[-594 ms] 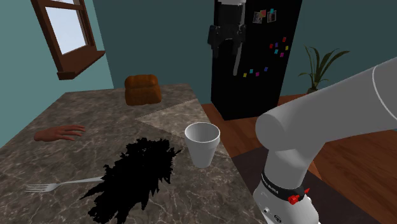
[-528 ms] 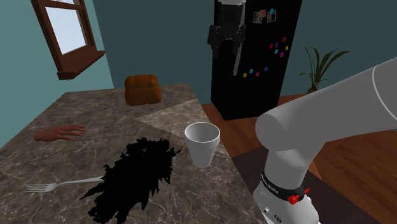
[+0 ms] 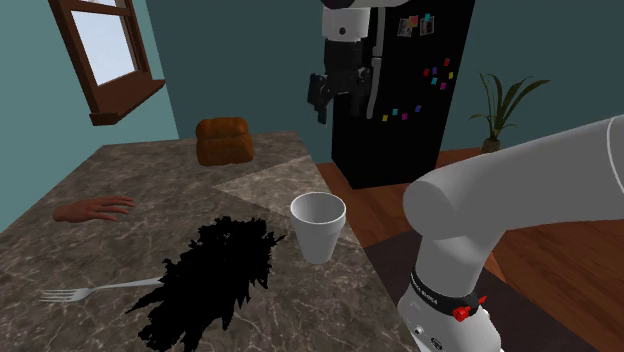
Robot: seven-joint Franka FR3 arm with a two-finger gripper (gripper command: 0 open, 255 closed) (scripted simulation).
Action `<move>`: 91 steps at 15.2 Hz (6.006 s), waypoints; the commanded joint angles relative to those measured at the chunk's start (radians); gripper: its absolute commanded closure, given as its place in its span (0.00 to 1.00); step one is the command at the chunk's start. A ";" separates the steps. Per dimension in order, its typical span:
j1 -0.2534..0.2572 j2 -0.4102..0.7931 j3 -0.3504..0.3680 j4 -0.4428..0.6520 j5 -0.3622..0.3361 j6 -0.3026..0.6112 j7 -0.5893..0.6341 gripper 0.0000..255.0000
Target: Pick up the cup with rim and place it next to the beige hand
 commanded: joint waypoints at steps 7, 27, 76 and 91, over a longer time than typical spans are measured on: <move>0.103 -0.063 0.192 -0.154 0.134 0.086 0.157 0.00; 0.226 0.057 0.520 -0.316 0.361 0.363 0.347 0.00; 0.170 -0.014 0.310 0.080 0.181 -0.102 0.337 1.00; 0.014 0.367 0.491 0.423 0.119 -0.037 0.454 1.00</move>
